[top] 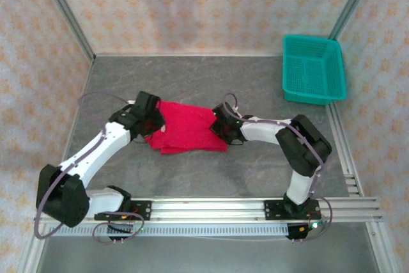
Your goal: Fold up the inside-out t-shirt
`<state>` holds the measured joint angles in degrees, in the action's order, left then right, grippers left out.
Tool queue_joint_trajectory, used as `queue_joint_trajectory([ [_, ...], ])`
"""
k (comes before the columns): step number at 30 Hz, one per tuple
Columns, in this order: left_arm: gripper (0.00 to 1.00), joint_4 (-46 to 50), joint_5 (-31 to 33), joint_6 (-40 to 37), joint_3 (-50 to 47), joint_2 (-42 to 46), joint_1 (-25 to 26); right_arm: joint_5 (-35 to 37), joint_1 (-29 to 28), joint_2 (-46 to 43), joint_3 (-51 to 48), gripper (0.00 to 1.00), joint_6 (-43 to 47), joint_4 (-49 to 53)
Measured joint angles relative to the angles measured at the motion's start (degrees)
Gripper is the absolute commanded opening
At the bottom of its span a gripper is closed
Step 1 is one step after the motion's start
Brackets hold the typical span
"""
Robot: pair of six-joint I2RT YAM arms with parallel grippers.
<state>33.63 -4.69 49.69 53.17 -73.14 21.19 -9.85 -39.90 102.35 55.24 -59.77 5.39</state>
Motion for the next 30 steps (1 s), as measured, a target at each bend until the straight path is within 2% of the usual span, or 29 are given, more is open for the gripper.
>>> queue_joint_trajectory([
  [3, 0.07, -3.8, -1.9, 1.8, 2.0, -7.5, 4.0, 0.0, 0.0, 0.0, 0.0, 0.00, 0.0, 0.0],
  [7, 0.06, -5.7, -2.9, 1.9, 5.8, -19.8, 5.3, 0.1, 0.0, -0.7, -0.4, 0.00, 0.0, 0.7],
  [12, 0.05, -2.8, -1.6, -1.7, 14.4, -32.5, 5.3, 0.7, -0.6, -6.9, -6.5, 0.00, -0.2, 2.5],
  [15, 0.06, 0.8, -0.7, -4.3, 20.3, -35.3, 5.3, 1.8, -2.9, -10.8, -7.8, 0.04, -0.2, 6.6],
  [17, 0.07, 3.1, 0.0, -6.1, 23.1, -34.3, 4.9, 2.6, -4.1, -14.1, -7.8, 0.09, 0.0, 8.8],
  [20, 0.09, 5.6, 0.5, -8.4, 25.0, -29.6, 2.8, 4.0, -3.6, -19.6, -7.7, 0.23, 2.3, 10.1],
  [24, 0.14, 6.7, -1.6, -10.1, 21.7, -19.2, -3.3, 4.3, -0.5, -20.5, -3.8, 0.43, 9.3, 10.8],
  [26, 0.22, 6.1, -3.8, -10.1, 16.2, -13.5, -6.9, 3.8, 0.9, -17.1, 1.0, 0.46, 13.4, 11.4],
  [27, 0.30, 5.8, -5.0, -10.0, 12.5, -10.7, -8.6, 3.3, 1.4, -14.5, 4.0, 0.47, 15.3, 11.8],
  [30, 0.46, 5.1, -8.7, -8.8, 2.7, -5.7, -10.3, 1.0, 2.2, -5.2, 14.4, 0.47, 20.3, 13.4],
])
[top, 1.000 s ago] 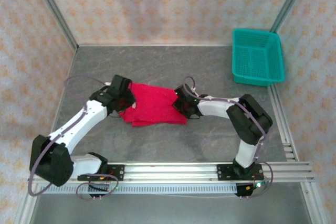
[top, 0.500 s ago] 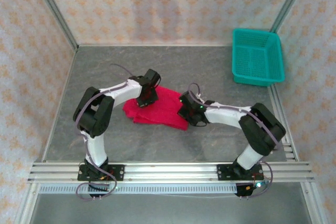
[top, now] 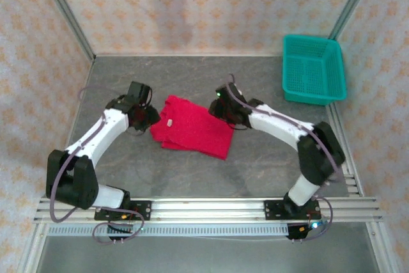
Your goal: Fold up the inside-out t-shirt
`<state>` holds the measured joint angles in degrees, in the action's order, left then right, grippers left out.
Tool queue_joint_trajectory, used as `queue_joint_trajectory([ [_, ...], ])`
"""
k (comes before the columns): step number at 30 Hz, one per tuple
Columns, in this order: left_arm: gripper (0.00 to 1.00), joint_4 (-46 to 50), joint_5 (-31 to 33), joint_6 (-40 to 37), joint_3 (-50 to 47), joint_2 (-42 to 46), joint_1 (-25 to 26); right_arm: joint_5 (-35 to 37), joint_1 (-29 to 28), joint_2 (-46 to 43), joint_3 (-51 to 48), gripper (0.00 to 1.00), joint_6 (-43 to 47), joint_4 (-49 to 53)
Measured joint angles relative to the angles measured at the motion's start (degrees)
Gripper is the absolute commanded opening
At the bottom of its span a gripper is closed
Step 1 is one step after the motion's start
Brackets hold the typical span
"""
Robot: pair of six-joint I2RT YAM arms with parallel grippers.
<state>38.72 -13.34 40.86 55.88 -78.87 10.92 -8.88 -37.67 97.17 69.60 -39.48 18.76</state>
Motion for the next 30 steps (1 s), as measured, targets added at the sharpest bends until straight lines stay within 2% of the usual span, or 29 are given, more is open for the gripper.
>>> queue_joint_trajectory([
  [3, 0.50, -1.0, -3.6, 1.4, -6.8, 1.2, 0.1, -2.7, 0.2, 8.3, 8.1, 0.47, 3.2, 2.0],
  [6, 0.51, -2.5, -5.6, 2.4, -10.0, 1.2, 0.1, -5.8, 0.3, 13.3, 11.6, 0.47, 4.7, 3.5],
  [14, 0.46, -8.7, -6.9, 3.9, -10.3, -4.1, 0.1, -10.3, 0.3, 15.9, 11.6, 0.49, 5.1, 5.3],
  [17, 0.38, -9.4, -6.3, 4.1, -8.6, -7.4, 0.1, -10.8, 0.4, 15.9, 10.7, 0.49, 5.1, 5.2],
  [20, 0.10, -9.9, -5.7, 4.7, -6.7, -8.9, 0.1, -11.2, 0.4, 15.9, 8.9, 0.49, 5.1, 4.8],
  [22, 0.01, -9.9, -5.8, 4.7, -5.2, -8.9, 0.1, -11.6, 0.4, 15.9, 7.8, 0.48, 5.0, 4.6],
  [30, 0.00, -7.3, -4.7, 2.9, 7.6, -8.9, 1.5, -9.2, 0.3, 14.5, 5.1, 0.48, 2.5, 4.3],
])
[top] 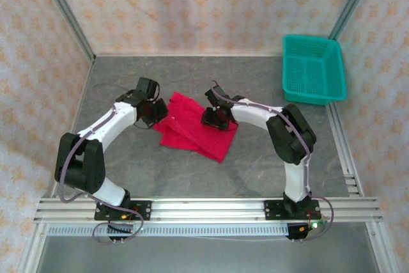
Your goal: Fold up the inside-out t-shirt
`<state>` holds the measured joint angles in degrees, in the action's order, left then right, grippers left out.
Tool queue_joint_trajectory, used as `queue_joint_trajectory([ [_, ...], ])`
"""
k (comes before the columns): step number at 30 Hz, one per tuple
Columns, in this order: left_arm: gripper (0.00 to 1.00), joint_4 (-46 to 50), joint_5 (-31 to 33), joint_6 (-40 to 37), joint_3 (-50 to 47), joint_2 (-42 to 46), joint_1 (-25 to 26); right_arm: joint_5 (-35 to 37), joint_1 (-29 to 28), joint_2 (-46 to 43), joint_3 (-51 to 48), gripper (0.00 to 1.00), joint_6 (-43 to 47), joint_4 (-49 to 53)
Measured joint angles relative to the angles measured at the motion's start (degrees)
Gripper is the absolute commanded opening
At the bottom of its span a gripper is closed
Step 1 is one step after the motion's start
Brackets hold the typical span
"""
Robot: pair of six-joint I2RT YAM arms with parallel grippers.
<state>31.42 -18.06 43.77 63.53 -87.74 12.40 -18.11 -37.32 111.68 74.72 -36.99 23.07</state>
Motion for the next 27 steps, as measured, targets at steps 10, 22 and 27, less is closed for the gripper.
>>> queue_joint_trajectory([
  [10, 0.16, 0.6, 0.7, -3.9, -5.6, -0.5, 0.3, 2.1, -3.1, -15.1, -20.1, 0.50, -15.0, -8.3],
  [22, 0.60, 2.8, 2.1, -6.1, -11.4, 0.8, -1.2, 2.1, -1.6, -15.9, -9.5, 0.59, -9.8, -4.4],
  [27, 0.60, -1.7, -3.0, -2.5, -15.7, 7.2, -1.7, 2.1, 1.1, -10.9, 1.1, 0.63, 1.7, -3.1],
])
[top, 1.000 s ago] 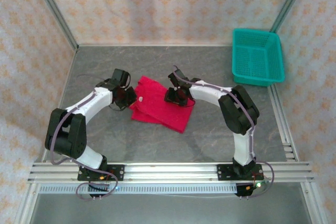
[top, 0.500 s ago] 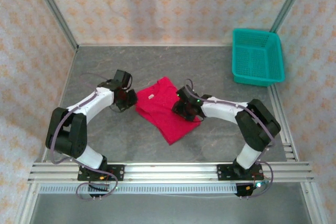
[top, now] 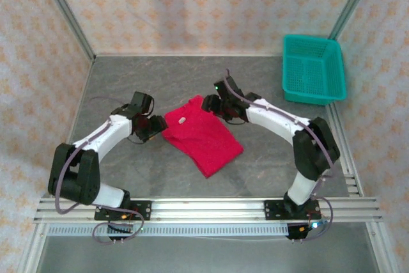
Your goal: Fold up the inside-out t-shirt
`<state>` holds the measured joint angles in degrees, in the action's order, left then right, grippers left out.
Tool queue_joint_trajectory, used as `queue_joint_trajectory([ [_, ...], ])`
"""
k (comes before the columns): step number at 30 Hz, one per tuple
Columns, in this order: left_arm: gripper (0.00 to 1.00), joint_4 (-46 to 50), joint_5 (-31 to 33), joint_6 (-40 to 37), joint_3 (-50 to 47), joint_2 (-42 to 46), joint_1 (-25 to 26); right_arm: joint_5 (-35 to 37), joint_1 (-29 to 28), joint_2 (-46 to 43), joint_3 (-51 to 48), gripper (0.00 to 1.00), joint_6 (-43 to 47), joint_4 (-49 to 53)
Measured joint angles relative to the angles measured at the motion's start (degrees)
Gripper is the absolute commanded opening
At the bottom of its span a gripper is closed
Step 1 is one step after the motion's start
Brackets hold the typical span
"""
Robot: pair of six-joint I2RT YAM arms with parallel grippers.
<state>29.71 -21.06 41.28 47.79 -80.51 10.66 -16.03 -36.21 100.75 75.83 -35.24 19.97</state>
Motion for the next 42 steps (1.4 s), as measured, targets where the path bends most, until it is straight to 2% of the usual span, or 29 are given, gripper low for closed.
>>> queue_joint_trajectory([
  [3, 0.61, -4.1, -3.3, 2.9, -4.1, 0.5, 0.1, -1.9, 1.4, 6.2, 5.4, 0.63, 4.0, 0.2],
  [6, 0.62, -6.3, -5.4, 5.0, -6.3, -0.1, 0.1, -4.4, 2.5, 10.2, 5.9, 0.63, 5.6, 0.8],
  [17, 0.60, -16.9, -7.0, 11.3, -7.2, -5.0, 0.2, -9.2, 2.8, 9.9, -2.9, 0.63, 5.0, -1.6],
  [19, 0.55, -18.7, -7.0, 12.5, -7.2, -6.8, 0.5, -9.8, 2.8, 9.7, -3.5, 0.63, 4.4, -2.6],
  [22, 0.31, -18.8, -5.9, 13.9, -7.2, -7.5, 0.7, -10.6, 2.9, 9.4, -5.1, 0.62, 3.0, -4.9],
  [24, 0.22, -19.0, -5.0, 14.2, -6.5, -8.1, 1.5, -11.4, 2.9, 8.9, -7.3, 0.61, 1.8, -7.0],
  [27, 0.16, -16.5, -2.2, 13.6, -3.3, -8.2, 3.4, -12.5, 2.9, 7.6, -10.5, 0.56, 0.2, -10.1],
  [31, 0.10, -12.8, 0.9, 10.5, 3.9, -8.3, 5.7, -12.3, 2.9, 5.8, -13.3, 0.43, -2.2, -11.3],
  [32, 0.08, -12.3, 1.0, 9.4, 5.9, -8.8, 6.3, -12.3, 2.9, 5.1, -14.4, 0.42, -3.0, -11.8],
  [37, 0.11, -9.9, 1.0, 3.2, 13.5, -15.5, 7.1, -11.3, 2.8, -0.7, -18.5, 0.49, -5.3, -10.9],
  [42, 0.18, -4.0, 2.1, -2.3, 14.8, -17.2, 6.9, -7.0, 3.2, -3.5, -12.9, 0.52, -0.7, -5.0],
])
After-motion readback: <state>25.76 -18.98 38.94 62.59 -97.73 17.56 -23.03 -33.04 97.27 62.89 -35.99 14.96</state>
